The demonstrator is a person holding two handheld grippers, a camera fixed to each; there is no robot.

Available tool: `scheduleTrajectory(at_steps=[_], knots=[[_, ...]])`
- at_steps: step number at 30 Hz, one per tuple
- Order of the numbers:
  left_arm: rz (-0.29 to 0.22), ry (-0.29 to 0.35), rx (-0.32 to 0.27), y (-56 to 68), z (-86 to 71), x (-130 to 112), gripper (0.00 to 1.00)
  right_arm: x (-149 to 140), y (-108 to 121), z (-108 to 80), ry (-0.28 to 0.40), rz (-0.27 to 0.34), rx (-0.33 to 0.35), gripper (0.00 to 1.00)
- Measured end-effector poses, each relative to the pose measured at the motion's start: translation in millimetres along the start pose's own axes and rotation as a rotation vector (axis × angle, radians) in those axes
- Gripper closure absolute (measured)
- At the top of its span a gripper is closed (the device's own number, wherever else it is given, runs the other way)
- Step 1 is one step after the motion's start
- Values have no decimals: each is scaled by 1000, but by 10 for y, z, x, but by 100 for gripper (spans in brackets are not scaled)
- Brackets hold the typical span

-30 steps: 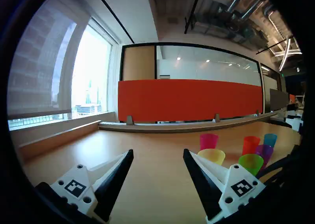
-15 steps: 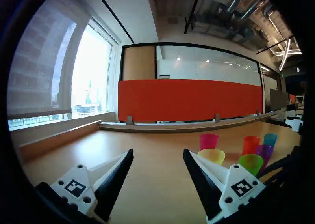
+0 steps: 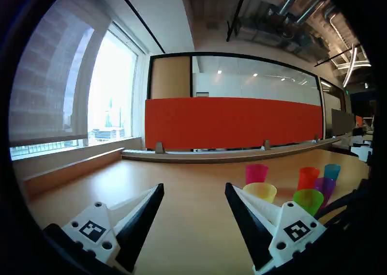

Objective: Pour water

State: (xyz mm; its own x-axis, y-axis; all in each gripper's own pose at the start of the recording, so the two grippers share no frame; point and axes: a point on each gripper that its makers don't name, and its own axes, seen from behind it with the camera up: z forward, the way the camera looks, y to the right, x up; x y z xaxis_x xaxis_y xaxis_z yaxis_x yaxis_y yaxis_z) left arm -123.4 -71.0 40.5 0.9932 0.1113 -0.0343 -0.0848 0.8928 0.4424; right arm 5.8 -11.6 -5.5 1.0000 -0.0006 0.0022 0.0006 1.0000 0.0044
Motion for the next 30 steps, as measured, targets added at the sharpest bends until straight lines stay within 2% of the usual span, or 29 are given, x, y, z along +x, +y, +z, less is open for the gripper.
scheduleTrajectory(at_steps=[30], knots=[[-1, 0, 0, 7, 9, -5, 6, 1, -9, 4, -1, 0, 0, 0]])
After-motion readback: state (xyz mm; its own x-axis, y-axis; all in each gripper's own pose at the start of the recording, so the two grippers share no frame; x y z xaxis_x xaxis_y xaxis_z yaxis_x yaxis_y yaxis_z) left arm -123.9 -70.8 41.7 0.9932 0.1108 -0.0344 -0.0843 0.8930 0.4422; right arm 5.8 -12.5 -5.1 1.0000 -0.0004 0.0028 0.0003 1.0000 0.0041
